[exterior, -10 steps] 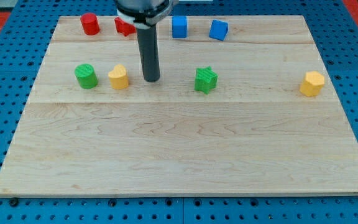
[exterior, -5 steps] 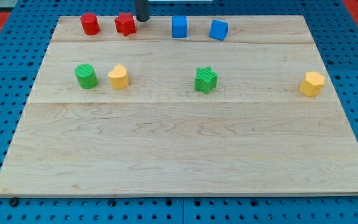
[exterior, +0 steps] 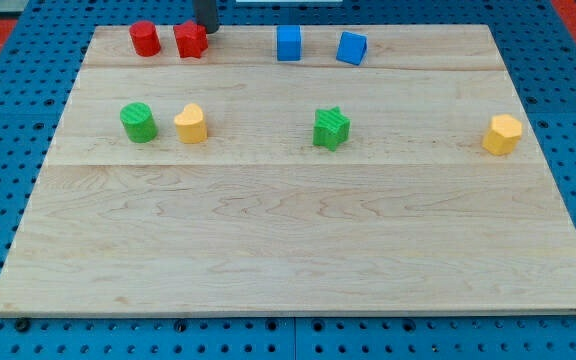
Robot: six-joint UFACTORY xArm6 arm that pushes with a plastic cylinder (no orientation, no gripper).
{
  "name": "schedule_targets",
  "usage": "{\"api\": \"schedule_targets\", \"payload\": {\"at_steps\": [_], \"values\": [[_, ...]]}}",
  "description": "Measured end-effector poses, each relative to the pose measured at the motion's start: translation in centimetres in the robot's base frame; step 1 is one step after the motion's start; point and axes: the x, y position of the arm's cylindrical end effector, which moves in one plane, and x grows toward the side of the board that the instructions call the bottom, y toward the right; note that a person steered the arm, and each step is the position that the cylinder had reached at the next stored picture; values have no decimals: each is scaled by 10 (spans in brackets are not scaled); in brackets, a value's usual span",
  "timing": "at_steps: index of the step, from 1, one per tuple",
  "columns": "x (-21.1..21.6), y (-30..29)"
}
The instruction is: Move the red star to the center left of the board
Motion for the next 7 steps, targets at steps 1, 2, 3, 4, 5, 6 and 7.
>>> {"api": "schedule_targets", "payload": {"at_steps": [1, 2, 3, 4, 5, 6, 7], "values": [[0, 0], [0, 0], [0, 0], [5, -8], [44, -29], [69, -58], [119, -75]]}}
